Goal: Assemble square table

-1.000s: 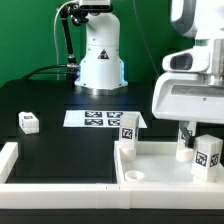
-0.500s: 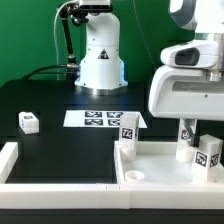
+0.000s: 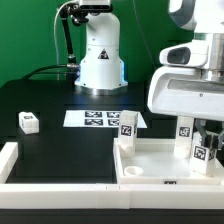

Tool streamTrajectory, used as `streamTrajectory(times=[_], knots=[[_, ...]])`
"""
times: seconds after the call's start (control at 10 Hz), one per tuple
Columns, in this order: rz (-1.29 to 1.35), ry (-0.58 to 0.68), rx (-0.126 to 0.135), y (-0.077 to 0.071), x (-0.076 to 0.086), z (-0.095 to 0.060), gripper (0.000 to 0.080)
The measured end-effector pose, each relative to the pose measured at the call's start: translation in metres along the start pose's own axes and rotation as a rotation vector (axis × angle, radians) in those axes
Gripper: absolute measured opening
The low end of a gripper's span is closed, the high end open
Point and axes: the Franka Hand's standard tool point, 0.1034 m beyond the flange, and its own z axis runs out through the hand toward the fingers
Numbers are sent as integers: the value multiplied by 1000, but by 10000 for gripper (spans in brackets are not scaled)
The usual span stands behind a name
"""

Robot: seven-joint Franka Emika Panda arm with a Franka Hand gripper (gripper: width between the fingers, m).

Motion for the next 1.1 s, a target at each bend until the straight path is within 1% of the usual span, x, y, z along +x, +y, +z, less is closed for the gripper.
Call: streamTrajectory(times=[0.1,0.2,0.4,0.5,0.6,0.7,0.8,0.9,1.0,1.1], knots=[[74,-2,-2,0,-2,2,5],[83,-2,-2,0,-1,2,2],[37,1,-2,2,2,1,1],[-104,11,-2,5,10,-5,29],[-259,19,-5,7,15,-12,160],[-253,21,4,7,16,-17,160],[-231,28,21,9,22,-27,363],[-198,21,38,15,21,-28,498],[-151,4,40,14,13,-22,498],[-126,-15,38,11,0,-14,616]])
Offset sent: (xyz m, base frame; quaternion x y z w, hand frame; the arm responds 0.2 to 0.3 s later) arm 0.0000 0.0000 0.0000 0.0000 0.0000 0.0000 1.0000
